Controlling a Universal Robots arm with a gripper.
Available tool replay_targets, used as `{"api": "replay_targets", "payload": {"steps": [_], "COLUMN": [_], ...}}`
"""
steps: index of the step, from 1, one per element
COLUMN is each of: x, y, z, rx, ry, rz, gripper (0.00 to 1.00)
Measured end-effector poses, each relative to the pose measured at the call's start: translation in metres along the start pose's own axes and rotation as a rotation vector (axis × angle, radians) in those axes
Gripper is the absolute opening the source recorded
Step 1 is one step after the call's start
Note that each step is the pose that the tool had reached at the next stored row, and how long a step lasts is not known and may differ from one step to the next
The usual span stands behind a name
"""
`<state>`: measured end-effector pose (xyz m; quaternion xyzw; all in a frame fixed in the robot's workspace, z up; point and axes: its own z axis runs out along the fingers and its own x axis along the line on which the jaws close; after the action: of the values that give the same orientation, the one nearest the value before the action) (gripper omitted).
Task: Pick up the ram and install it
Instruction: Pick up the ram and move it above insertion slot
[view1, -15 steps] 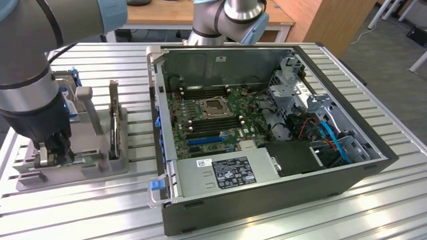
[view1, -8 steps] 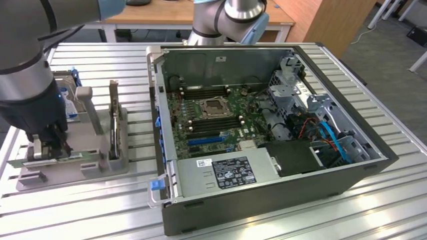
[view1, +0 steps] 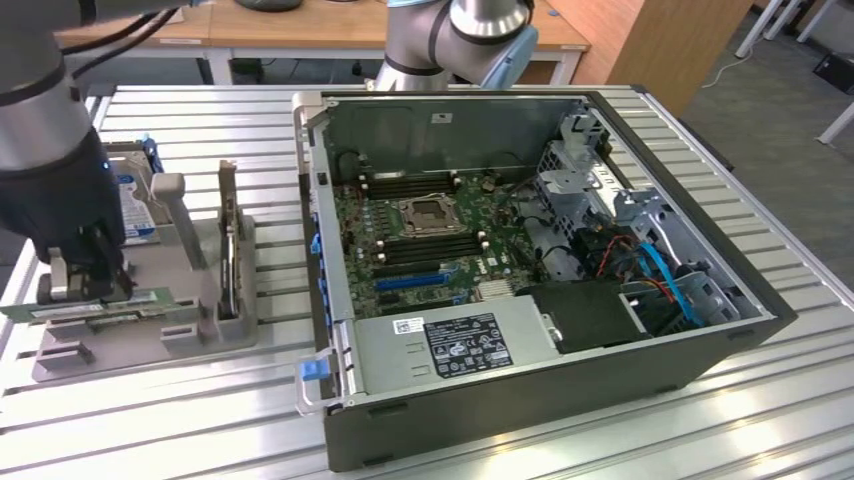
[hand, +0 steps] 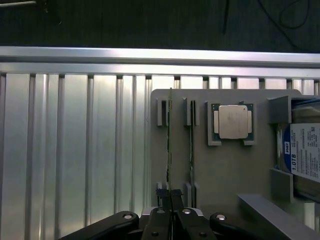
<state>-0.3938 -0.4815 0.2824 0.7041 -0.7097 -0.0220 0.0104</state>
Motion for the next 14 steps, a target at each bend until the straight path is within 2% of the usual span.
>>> {"api": "replay_targets", "payload": {"steps": [14], "x": [-0.001], "y": [0.0017], "z": [-0.0376], "rx": [0.0], "ry": [0.0], "rz": [0.0], "gripper": [0.12]}}
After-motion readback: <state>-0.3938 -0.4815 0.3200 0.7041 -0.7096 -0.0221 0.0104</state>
